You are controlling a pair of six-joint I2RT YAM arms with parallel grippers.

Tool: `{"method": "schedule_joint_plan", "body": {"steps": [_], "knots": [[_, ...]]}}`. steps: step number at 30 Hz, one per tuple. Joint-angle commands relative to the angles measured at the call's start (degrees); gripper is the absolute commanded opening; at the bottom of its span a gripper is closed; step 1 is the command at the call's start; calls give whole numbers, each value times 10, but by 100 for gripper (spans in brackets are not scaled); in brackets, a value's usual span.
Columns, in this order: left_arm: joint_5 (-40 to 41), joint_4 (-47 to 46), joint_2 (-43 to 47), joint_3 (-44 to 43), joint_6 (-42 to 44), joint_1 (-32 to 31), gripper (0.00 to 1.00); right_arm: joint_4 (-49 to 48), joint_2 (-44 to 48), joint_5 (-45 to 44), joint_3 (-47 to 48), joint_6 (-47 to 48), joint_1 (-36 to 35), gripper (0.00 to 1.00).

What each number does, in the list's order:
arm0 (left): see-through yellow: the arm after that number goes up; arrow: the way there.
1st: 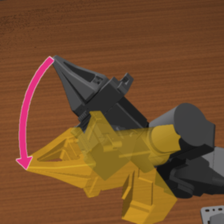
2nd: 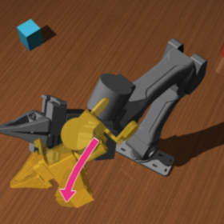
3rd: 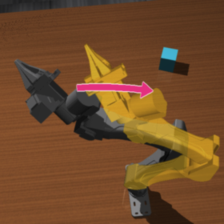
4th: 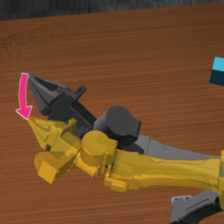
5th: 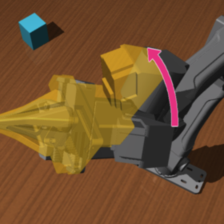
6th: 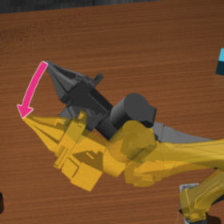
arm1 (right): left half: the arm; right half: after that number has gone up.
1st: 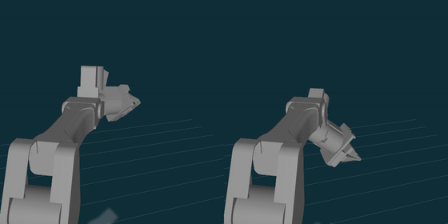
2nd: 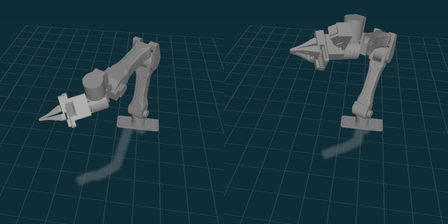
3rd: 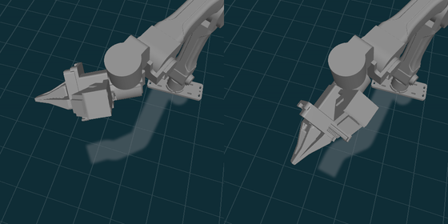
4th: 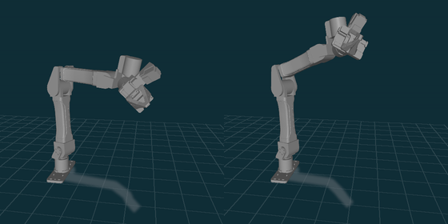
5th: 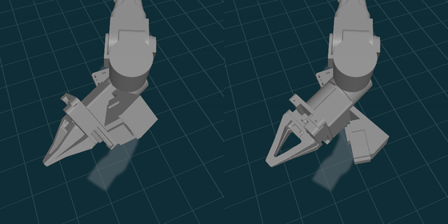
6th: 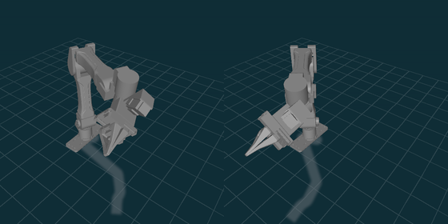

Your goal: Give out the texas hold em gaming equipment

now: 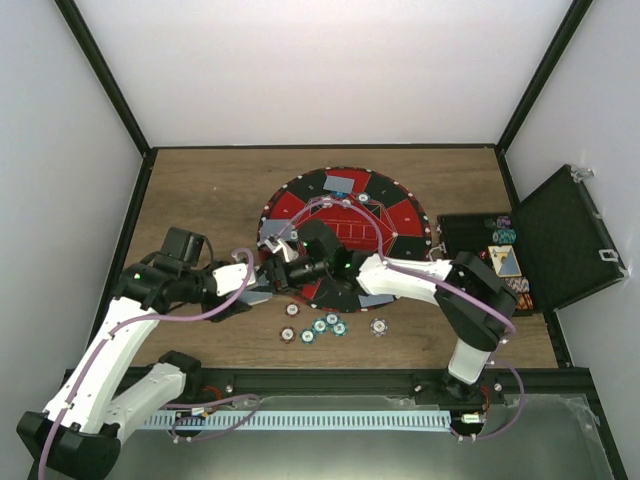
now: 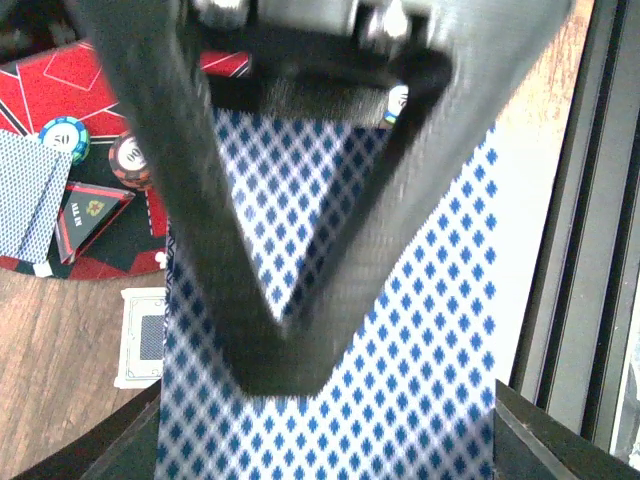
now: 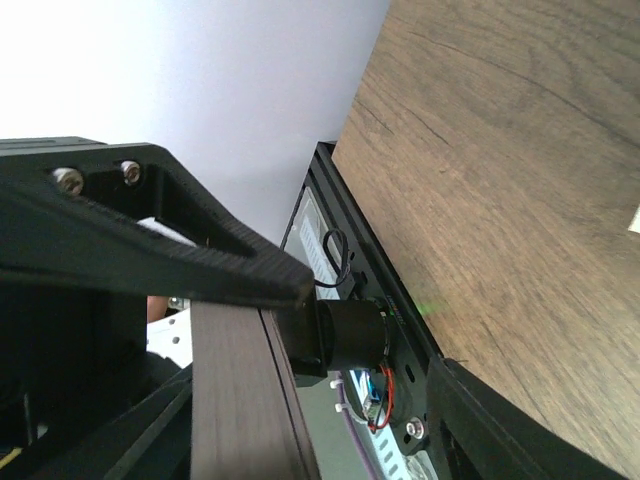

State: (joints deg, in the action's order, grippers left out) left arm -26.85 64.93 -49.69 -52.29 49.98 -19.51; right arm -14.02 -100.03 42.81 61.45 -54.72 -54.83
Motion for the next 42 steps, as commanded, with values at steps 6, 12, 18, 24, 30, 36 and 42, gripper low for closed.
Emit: {"method": "schedule_joint_plan", "body": {"steps": [6, 12, 18, 24, 30, 36, 42], "knots": [[-21, -9, 6, -4, 5, -1, 9, 49, 38, -37, -59, 15, 33, 54], [-20, -9, 6, -2, 4, -1, 9, 50, 78, -24, -51, 15, 39, 54], [-20, -9, 6, -1, 3, -1, 9, 59, 124, -14, -54, 15, 46, 55], [-22, -13, 5, 1, 3, 0, 9, 51, 152, -13, -74, 1, 49, 45], [-19, -11, 7, 0, 3, -1, 9, 54, 171, -21, -86, -5, 54, 21], [-18, -11, 6, 0, 3, -1, 9, 62, 186, -10, -86, -9, 77, 1], [-15, -12, 5, 0, 3, -1, 9, 80, 208, 31, -80, 8, 157, 1]]}}
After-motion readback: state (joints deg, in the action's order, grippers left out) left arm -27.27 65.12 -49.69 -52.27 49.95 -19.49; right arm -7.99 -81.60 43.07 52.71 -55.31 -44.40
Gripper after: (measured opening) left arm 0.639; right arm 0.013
